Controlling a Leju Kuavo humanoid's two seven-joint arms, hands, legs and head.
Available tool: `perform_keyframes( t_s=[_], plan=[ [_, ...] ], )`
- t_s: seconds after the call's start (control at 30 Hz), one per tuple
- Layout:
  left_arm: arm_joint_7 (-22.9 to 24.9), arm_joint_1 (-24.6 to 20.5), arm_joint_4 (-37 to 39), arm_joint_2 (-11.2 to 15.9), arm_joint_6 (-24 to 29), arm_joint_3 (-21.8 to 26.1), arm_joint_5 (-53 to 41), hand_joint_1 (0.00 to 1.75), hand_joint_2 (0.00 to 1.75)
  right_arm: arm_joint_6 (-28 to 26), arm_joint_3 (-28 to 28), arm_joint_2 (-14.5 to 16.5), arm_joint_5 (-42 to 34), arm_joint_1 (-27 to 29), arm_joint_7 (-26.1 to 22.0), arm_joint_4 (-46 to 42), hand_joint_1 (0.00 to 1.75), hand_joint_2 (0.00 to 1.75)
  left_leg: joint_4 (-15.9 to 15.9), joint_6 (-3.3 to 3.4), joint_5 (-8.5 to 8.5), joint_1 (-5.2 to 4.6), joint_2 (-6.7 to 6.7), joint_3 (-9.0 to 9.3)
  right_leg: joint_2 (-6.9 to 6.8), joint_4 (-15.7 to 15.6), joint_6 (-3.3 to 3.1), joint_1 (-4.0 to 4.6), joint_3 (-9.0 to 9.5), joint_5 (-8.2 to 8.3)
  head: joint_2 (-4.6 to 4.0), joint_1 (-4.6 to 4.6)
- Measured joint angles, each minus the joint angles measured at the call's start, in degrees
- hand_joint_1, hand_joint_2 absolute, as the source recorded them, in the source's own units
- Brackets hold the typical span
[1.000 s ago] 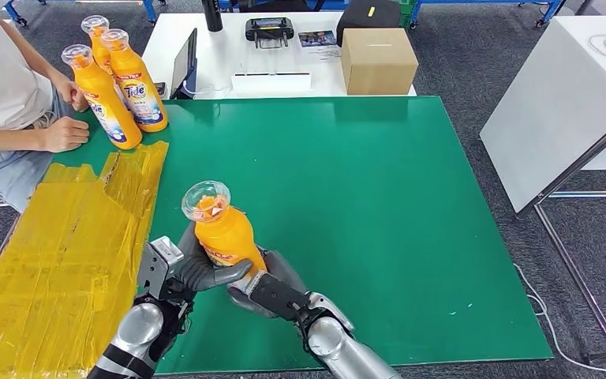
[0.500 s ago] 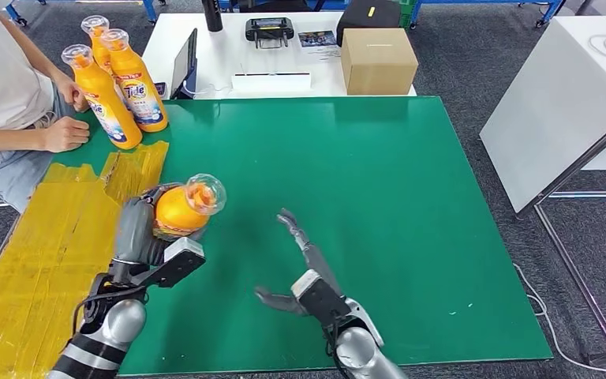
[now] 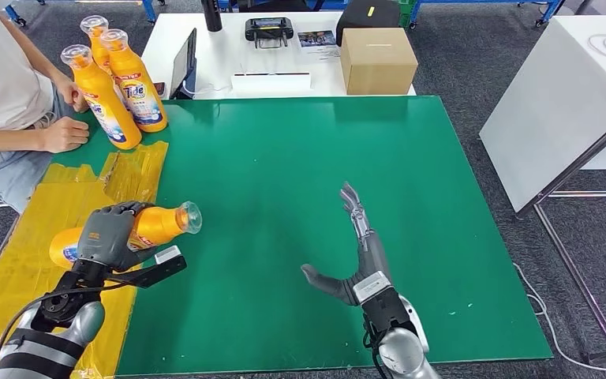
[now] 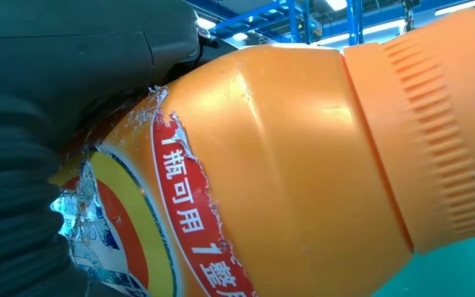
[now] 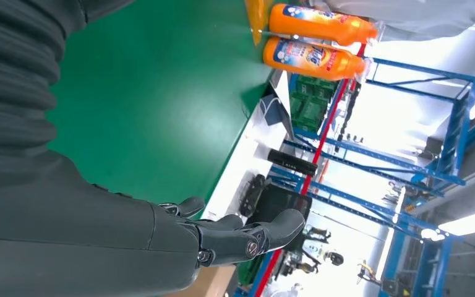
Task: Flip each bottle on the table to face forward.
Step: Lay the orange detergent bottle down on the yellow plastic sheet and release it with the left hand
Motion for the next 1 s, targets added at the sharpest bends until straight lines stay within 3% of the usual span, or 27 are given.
perform_keyframes(
  t_s=[0.3, 0.47, 0.5, 0.6, 0.63, 0.87, 1.0],
  plan=[
    [-2.5, -0.5, 4.1, 3.6, -6.8, -0.9, 3.1, 1.75, 1.75, -0.7, -1.7, -0.7, 0.2, 0.4, -0.6, -2.5, 0.00, 1.75, 0.0, 0.00, 0.00, 0.00, 0.07, -0.01, 0.08, 0.0, 0.00, 0.00, -0.02, 0.00, 0.00, -0.01],
    [-4.4, -0.5, 7.7, 4.6, -7.7, -1.5, 5.0, 1.75, 1.75, -0.7, -2.6, -1.2, 0.4, 0.2, -1.1, -3.4, 0.00, 1.75, 0.0, -0.01, 0.00, 0.00, 0.08, 0.00, 0.08, 0.0, 0.00, 0.00, 0.01, 0.00, 0.00, -0.01],
    [-4.5, -0.5, 8.2, 4.6, -7.5, -1.7, 5.0, 1.61, 1.75, -0.7, -2.6, -1.3, 0.4, 0.2, -1.2, -3.5, 0.00, 1.75, 0.0, -0.01, 0.00, -0.01, 0.08, 0.00, 0.08, 0.0, 0.00, -0.01, 0.02, 0.00, 0.00, -0.01],
    [-4.0, -0.9, 9.6, 4.1, -6.2, -2.5, 4.2, 0.31, 1.75, -0.7, -2.7, -1.4, 0.4, -0.2, -1.2, -3.7, 0.00, 1.75, 0.0, -0.01, 0.00, -0.03, 0.07, 0.04, 0.08, 0.0, 0.00, -0.02, 0.06, 0.00, 0.00, -0.01],
    [-3.5, -1.0, 10.1, 3.8, -5.5, -2.9, 3.7, 0.00, 1.75, -0.7, -2.6, -1.4, 0.4, -0.3, -1.2, -3.8, 0.00, 1.75, 0.0, -0.01, 0.00, -0.03, 0.06, 0.05, 0.07, 0.0, 0.00, -0.02, 0.07, 0.00, 0.00, -0.01],
    [-1.6, -0.7, 11.5, 1.0, 2.8, -4.1, 1.3, 0.00, 1.75, -0.7, -2.6, -1.4, 0.4, -0.5, -1.2, -3.8, 0.00, 1.75, 0.0, -0.02, 0.02, -0.02, 0.00, 0.06, 0.06, 0.0, 0.00, -0.01, 0.12, 0.01, 0.00, 0.00],
    [-1.7, -0.4, 11.4, 0.1, 3.6, -4.2, 1.3, 0.00, 1.75, -0.7, -2.6, -1.4, 0.5, -0.5, -1.2, -3.8, 0.00, 1.75, 0.0, -0.02, 0.02, -0.03, 0.00, 0.05, 0.06, 0.0, 0.00, -0.02, 0.12, 0.01, 0.00, -0.01]
  ],
)
